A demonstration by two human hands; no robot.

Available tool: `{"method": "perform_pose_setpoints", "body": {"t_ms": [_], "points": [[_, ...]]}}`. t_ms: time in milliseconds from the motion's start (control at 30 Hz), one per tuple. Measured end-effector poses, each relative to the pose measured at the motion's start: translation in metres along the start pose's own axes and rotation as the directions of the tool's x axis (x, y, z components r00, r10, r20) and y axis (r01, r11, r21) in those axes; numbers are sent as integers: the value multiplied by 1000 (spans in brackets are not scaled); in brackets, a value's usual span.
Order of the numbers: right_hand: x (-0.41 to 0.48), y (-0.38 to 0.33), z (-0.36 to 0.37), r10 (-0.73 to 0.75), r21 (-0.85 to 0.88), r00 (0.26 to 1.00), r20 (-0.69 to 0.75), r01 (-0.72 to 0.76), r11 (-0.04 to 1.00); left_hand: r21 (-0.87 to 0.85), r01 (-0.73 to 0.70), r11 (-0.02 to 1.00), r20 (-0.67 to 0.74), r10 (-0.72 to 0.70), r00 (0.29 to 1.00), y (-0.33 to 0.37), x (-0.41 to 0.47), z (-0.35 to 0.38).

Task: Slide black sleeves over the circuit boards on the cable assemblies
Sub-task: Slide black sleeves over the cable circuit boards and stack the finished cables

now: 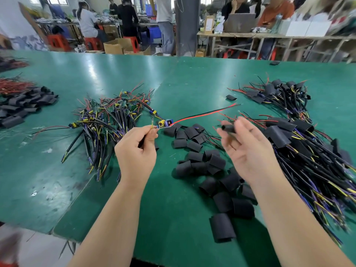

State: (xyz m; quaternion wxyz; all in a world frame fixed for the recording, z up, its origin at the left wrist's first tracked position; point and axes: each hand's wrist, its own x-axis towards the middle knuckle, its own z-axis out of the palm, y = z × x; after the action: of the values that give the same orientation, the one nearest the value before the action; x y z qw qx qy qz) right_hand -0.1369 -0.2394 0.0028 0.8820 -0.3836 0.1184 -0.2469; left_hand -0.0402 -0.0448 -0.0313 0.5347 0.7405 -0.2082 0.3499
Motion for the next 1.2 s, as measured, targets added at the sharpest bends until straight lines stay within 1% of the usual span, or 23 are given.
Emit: {"method": "perform_pose_setpoints", "body": {"t_ms": [67,133,200,300,467,633,833,967,1100,1200], "points": [[2,-7,-3,36,147,999,-38,-30,989,5,-28,1000,9,28,1000,1,0,0],[3,-10,-4,64,235,995,-75,-45,971,18,-50,999,22,50,999,1,-1,0],[4,-11,-3,85,264,992,-91,-59,963,17,-60,998,31,60,998,2,-1,1],[2,-12,1,101,274,994,-50,-83,958,24,-68,997,40,67,997,3,-2,1],[-2,-15,2,91,254,994,62,-103,962,18,-65,998,40,65,997,3,-2,0],[-2,-16,2,71,235,992,108,-94,968,27,-70,997,42,69,997,4,-2,0],[-4,-20,2,49,164,980,194,-82,983,40,-63,997,43,61,997,4,-2,-1],[-3,-19,2,14,131,980,198,-41,991,62,-114,992,51,111,993,3,-2,0],[-3,-16,3,-37,104,986,160,20,994,60,-173,983,92,167,982,6,-6,4],[-3,-7,6,-22,97,986,164,6,995,26,-181,983,121,177,977,13,-10,10]]}}
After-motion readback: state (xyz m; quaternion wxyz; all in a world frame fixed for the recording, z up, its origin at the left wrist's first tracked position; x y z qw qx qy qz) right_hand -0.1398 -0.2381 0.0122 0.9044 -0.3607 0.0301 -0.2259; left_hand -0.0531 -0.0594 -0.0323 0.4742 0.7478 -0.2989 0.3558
